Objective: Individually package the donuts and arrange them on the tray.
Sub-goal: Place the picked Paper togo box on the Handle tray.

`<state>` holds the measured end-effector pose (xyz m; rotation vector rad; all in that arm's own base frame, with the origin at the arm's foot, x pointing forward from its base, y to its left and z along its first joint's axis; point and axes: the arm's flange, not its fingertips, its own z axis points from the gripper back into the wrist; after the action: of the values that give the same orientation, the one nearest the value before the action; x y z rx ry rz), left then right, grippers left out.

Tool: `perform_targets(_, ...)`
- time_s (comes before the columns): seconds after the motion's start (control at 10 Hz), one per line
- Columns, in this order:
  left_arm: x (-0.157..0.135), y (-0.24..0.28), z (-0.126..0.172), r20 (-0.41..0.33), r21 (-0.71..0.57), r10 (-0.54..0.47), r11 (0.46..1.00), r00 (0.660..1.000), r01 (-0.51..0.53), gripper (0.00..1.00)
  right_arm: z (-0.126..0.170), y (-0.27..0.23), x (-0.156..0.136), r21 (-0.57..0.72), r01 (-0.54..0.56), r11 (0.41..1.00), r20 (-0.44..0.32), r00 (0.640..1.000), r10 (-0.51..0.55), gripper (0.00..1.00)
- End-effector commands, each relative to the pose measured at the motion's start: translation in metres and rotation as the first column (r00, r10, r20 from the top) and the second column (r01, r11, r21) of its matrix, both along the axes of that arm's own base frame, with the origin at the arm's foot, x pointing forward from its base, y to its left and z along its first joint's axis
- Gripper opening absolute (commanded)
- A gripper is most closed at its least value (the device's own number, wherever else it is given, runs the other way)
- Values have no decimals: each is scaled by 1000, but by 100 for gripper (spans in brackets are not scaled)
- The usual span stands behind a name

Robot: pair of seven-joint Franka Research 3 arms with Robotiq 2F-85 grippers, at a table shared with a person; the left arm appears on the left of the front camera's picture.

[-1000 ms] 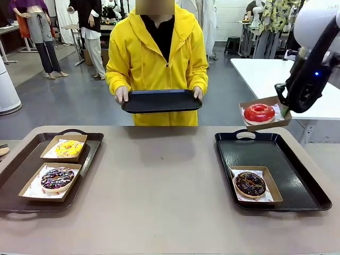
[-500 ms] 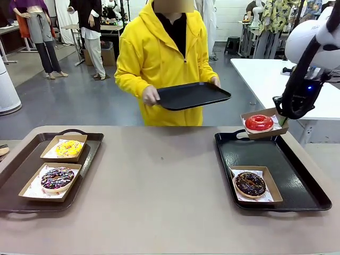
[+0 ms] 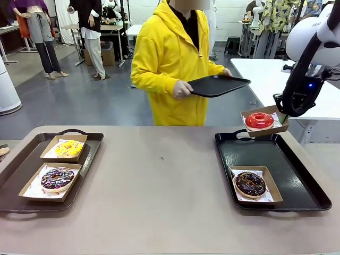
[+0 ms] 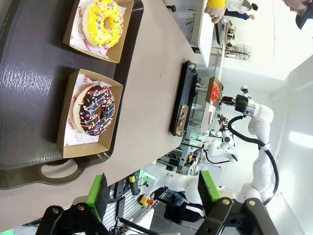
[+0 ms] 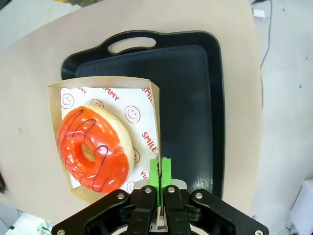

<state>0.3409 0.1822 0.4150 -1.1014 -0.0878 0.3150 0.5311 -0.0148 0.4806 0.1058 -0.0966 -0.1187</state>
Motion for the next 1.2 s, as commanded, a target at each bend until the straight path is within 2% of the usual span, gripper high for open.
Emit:
perform_targets(0.0, -2, 1, 1, 7, -6, 0, 1000, 1000, 0, 95, -4, 0, -6, -4, 4, 1000, -5, 1000, -4, 1)
perform_targets(0.1, -2, 1, 1, 7, -6, 0, 1000, 1000, 0, 95, 0, 0, 0, 0, 0, 1000, 0, 1000, 0, 1)
perform_targets(0.2, -2, 1, 1, 7, -6, 0, 1000, 1000, 0, 95, -13, 0, 10, -6, -70, 998, -11, 997, 70, 1)
perform_targets(0.3, -2, 1, 1, 7, -6, 0, 1000, 1000, 0, 95, -27, -4, 16, -10, -90, 996, -12, 996, 90, 1)
perform_targets(0.6, -2, 1, 1, 7, -6, 0, 1000, 1000, 0, 95, -66, -14, 25, -6, -91, 996, 9, 996, 91, 1)
perform_targets(1.1, -2, 1, 1, 7, -6, 0, 1000, 1000, 0, 95, -117, -11, 41, 23, -107, 994, -20, 994, 107, 1)
